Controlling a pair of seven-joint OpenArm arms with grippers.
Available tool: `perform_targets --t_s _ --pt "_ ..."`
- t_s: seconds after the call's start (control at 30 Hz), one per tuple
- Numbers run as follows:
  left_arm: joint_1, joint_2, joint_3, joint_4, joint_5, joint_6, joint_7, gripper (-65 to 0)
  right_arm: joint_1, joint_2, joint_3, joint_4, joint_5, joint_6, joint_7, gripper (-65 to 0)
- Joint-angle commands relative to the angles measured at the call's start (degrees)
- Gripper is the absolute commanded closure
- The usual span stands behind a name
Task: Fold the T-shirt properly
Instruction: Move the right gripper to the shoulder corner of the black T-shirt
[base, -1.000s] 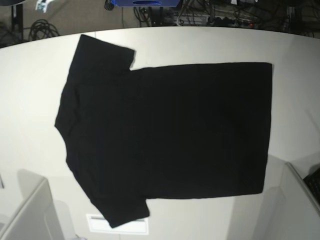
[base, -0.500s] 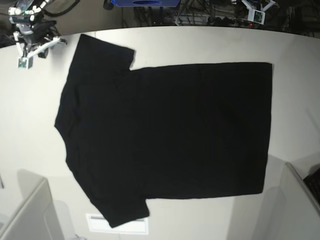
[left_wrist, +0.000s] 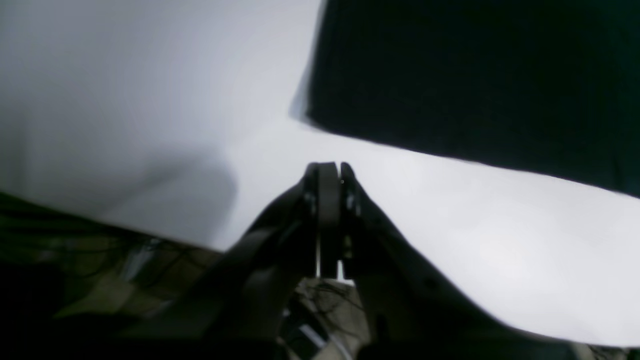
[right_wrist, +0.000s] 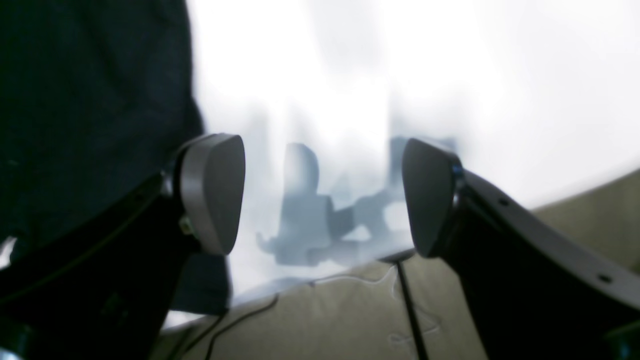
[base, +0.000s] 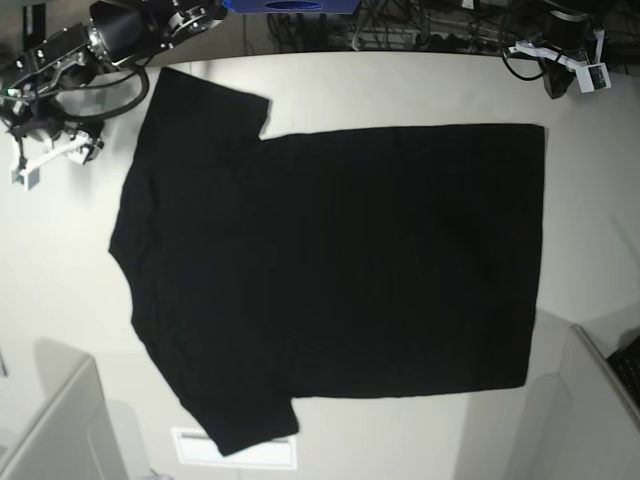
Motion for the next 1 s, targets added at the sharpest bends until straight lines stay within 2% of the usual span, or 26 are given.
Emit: perform_targets --t_s 0.0,0.03,0.07,0.17,0.23,0.3,0.47,0.57,0.73,0.9,0.97 --pt "0.52 -0.32 -0.56 0.77 -1.58 -0.21 -1.01 0.0 0.89 0.49 -0.11 -1.34 0.44 0.03 0.07 -45.3" --pt "0.08 -0.41 -0.56 0.68 -3.51 -0.21 -1.01 -1.6 1.59 0.49 -0.02 -3.54 0.44 0.03 0.07 -45.3" --pt "-0.01 -0.76 -0.56 0.59 -6.06 -0.21 -1.01 -12.2 2.21 0.57 0.33 -6.27 0.44 0.03 0.07 -45.5" --pt "-0.36 -1.02 -0.56 -0.29 -11.86 -0.21 -1.01 -36.4 3.09 1.01 0.42 -12.33 2.11 0.03 0.07 -45.6" --pt "-1.07 -1.02 -0.56 -0.55 -14.06 -0.21 -1.01 -46.9 2.82 1.01 0.42 -13.65 6.07 0.03 0.07 -45.6" --pt "-1.59 -1.02 -0.56 -1.08 -14.59 -0.56 -0.92 -52.5 2.03 1.01 0.06 -13.91 10.02 0.03 0.07 -45.5" --pt "-3.44 -0.94 -0.56 -3.63 -16.26 -8.29 -0.92 -52.3 1.77 0.84 -0.02 -15.94 12.57 0.03 0.07 -45.3" --pt "-4.85 -0.94 -0.56 -6.79 -18.81 -9.61 -0.92 -52.3 1.59 0.92 -0.02 -19.36 12.57 0.03 0.07 -45.3" --pt "-6.87 -1.02 -0.65 -11.63 -23.91 -13.66 -0.92 -52.3 1.15 -0.04 -0.2 -22.0 12.57 0.03 0.07 -45.3" --pt "-7.31 -1.11 -0.65 -11.98 -24.17 -14.01 -0.92 -52.3 0.36 -0.57 -0.29 -22.18 12.57 0.03 0.07 -45.3" --pt "-7.4 -1.11 -0.74 -11.89 -24.26 -14.01 -0.92 -52.3 -0.43 -0.57 -2.66 -22.18 12.84 0.03 0.07 -45.3"
